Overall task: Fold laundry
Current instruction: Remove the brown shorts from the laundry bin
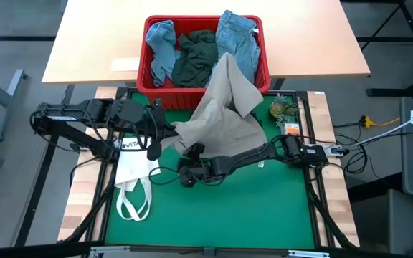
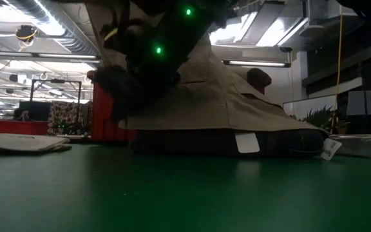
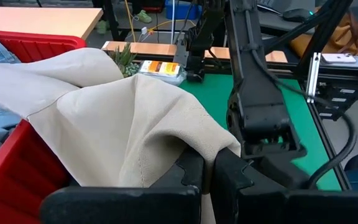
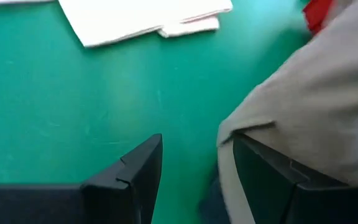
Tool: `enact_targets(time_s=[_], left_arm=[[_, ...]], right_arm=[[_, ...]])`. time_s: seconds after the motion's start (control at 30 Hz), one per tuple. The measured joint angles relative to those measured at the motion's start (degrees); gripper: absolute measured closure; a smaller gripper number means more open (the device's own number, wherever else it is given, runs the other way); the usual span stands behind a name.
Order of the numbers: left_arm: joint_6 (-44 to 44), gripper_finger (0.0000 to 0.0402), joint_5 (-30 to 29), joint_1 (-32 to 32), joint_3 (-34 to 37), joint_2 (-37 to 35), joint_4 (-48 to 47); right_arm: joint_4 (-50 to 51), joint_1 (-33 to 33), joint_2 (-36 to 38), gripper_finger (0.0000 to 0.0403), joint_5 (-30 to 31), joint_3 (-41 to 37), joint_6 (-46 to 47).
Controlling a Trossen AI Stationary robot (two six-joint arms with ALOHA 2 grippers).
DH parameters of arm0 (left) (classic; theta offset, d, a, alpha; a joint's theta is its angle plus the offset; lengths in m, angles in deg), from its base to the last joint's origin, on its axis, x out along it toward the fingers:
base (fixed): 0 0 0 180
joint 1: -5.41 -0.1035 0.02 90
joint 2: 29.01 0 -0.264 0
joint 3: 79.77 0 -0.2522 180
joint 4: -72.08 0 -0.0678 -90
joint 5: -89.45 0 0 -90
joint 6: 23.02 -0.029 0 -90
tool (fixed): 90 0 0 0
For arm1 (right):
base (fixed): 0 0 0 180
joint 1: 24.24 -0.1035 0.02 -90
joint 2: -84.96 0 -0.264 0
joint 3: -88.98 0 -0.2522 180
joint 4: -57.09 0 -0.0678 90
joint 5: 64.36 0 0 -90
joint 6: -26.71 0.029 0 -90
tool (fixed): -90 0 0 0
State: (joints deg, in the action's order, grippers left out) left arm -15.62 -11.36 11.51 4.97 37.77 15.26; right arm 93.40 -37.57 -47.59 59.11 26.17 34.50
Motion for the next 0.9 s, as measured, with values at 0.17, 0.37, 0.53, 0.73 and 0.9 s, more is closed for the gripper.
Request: enact_targets(time_s=[0.17, 0.37, 0.53, 0.73, 0.9], left_arm=[[0.0, 0.0395, 0.0, 0.1, 0.0, 0.0, 0.0], [0.0, 0.0395, 0.0, 0.1, 0.0, 0.0, 0.0], [0.0, 0.0395, 0.0, 0.1, 0.0, 0.0, 0.0], [0.0, 0.0395, 0.0, 0.1, 0.0, 0.0, 0.0], [0.0, 0.0395, 0.0, 0.1, 0.0, 0.0, 0.0]], right_arm=[[-1.7, -0.2, -0.6, 0.0204, 4.6, -0.1, -0.5], [-3.8, 0.0, -0.8, 0.0204, 6.0, -0.1, -0.7], [-6.4, 0.3, -0.8, 0.0204, 5.7, -0.1, -1.3], [-9.3, 0.4, -0.8, 0.0209, 6.5, 0.0, -3.5], [-8.8, 1.5, -0.8, 0.0245, 7.5, 0.0, -3.3]])
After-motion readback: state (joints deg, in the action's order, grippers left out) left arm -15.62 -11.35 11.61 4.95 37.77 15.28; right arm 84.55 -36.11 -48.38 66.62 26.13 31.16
